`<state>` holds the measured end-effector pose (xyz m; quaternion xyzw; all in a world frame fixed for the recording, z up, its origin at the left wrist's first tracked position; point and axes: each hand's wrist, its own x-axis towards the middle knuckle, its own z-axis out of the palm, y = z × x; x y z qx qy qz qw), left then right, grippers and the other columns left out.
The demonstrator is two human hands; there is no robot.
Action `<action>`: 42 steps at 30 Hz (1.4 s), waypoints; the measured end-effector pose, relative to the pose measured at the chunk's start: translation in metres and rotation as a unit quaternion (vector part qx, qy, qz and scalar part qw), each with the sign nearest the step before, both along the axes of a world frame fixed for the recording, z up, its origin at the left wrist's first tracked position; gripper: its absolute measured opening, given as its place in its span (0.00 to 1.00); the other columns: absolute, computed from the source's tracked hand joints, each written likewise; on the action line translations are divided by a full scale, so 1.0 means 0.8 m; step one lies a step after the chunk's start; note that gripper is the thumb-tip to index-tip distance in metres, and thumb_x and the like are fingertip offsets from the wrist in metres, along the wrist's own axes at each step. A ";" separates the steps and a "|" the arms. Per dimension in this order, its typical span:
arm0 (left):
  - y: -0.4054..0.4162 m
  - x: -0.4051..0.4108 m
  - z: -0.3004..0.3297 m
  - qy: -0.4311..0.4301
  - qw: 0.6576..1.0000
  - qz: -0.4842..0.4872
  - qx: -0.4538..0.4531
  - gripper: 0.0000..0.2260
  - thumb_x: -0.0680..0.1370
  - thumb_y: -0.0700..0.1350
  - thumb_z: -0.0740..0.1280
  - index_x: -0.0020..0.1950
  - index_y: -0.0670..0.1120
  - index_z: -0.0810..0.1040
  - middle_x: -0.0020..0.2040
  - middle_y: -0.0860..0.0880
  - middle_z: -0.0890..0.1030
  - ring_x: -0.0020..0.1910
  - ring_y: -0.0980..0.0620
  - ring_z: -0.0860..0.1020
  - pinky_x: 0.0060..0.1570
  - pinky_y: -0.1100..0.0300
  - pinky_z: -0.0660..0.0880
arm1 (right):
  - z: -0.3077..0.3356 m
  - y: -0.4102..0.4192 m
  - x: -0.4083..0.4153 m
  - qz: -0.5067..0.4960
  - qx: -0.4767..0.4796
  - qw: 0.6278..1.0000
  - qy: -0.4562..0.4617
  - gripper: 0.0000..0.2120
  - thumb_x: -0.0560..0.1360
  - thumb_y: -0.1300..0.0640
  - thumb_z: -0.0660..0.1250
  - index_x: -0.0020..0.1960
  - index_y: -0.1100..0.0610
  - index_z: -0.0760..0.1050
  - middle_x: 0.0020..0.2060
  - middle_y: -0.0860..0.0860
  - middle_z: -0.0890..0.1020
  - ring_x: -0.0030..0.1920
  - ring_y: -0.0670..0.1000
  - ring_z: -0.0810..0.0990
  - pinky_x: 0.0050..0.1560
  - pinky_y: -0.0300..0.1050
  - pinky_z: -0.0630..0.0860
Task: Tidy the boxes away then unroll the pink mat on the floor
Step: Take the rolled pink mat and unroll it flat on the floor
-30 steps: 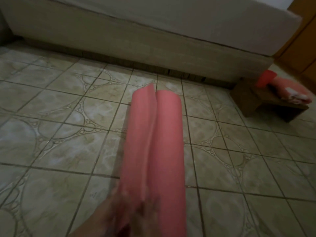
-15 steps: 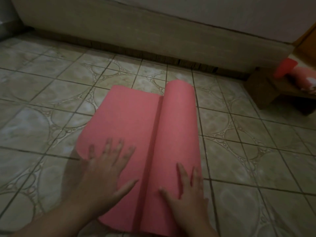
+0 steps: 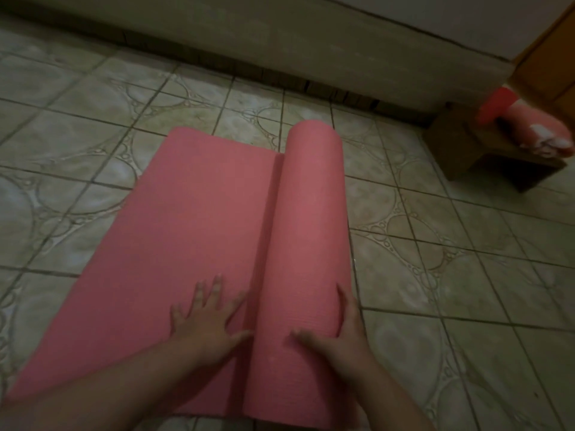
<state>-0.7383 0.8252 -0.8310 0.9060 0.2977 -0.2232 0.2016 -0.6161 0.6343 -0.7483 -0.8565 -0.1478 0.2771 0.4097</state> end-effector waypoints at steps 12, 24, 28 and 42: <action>-0.005 0.006 0.004 0.040 0.999 -0.008 0.035 0.49 0.61 0.71 0.65 0.64 0.73 0.28 0.72 0.50 0.23 0.75 0.41 0.33 0.67 0.30 0.49 | -0.001 0.010 0.014 0.008 -0.036 0.999 -0.009 0.68 0.43 0.37 0.80 0.75 0.38 0.46 0.70 0.49 0.65 0.65 0.47 0.69 0.66 0.44 0.67; 0.026 -0.041 0.014 0.061 0.996 -0.010 0.071 0.52 0.56 0.77 0.62 0.60 0.70 0.23 0.76 0.47 0.31 0.76 0.39 0.41 0.67 0.35 0.62 | -0.003 0.029 -0.006 0.039 -0.014 0.999 0.031 0.66 0.46 0.38 0.80 0.71 0.32 0.40 0.71 0.47 0.63 0.66 0.49 0.70 0.66 0.50 0.70; 0.027 -0.031 0.020 0.093 0.994 -0.024 0.048 0.56 0.56 0.77 0.65 0.67 0.65 0.27 0.76 0.43 0.31 0.76 0.35 0.41 0.69 0.35 0.60 | -0.008 0.011 0.017 0.045 0.020 0.997 0.063 0.68 0.45 0.40 0.82 0.72 0.34 0.40 0.71 0.48 0.65 0.65 0.50 0.71 0.66 0.51 0.70; -0.017 0.049 0.024 0.063 0.998 -0.021 -0.007 0.44 0.69 0.71 0.61 0.76 0.59 0.41 0.77 0.39 0.38 0.75 0.34 0.42 0.73 0.41 0.50 | 0.036 -0.029 0.103 -0.015 0.058 0.997 0.044 0.35 0.63 0.57 0.72 0.69 0.47 0.67 0.64 0.51 0.72 0.56 0.48 0.76 0.53 0.45 0.77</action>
